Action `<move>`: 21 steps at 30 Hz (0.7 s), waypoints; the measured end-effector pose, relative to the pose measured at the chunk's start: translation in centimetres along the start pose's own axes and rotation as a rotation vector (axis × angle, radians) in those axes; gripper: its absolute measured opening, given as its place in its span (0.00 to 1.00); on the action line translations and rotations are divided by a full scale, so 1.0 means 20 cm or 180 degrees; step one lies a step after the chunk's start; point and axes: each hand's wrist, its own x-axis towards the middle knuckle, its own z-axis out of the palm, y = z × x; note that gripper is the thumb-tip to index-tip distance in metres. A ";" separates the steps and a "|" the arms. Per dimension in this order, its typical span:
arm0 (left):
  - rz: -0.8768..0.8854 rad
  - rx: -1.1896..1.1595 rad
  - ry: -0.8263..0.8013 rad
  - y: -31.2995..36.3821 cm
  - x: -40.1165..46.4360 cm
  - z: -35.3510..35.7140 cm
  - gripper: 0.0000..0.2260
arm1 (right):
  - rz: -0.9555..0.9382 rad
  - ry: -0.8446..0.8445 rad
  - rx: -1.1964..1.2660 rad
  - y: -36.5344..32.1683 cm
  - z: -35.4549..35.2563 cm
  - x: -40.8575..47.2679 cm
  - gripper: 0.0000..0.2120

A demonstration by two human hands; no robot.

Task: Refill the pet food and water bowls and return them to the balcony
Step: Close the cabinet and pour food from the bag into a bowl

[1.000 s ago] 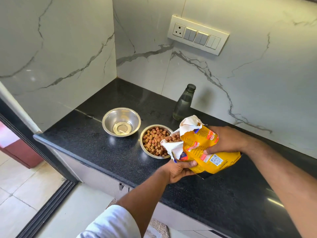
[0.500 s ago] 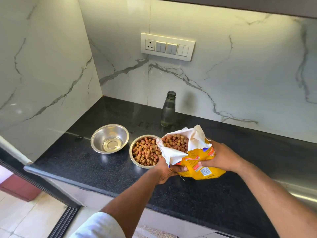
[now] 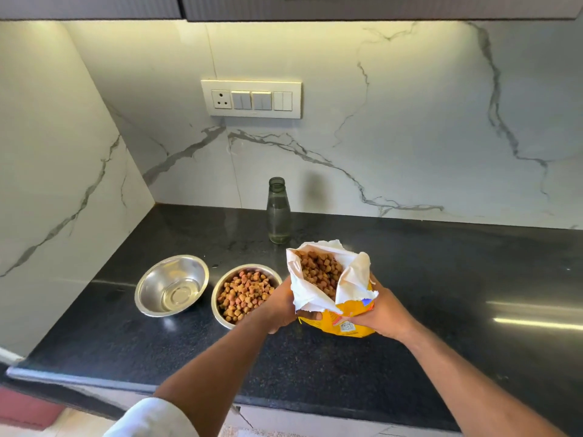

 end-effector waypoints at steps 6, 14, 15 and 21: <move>0.0131 0.0561 -0.0008 0.02 0.13 -0.02 0.40 | 0.0070 0.0192 0.0510 0.06 0.01 0.01 0.48; -0.0025 0.0827 -0.0161 0.02 0.28 -0.07 0.31 | 0.0307 0.0411 0.0632 0.19 0.00 0.09 0.40; -0.0050 0.0824 -0.0167 0.02 0.29 -0.07 0.30 | 0.0333 0.0439 0.0670 0.20 0.01 0.10 0.40; -0.0128 0.0760 -0.0142 0.01 0.29 -0.07 0.38 | 0.0351 0.0451 0.0724 0.28 0.03 0.13 0.40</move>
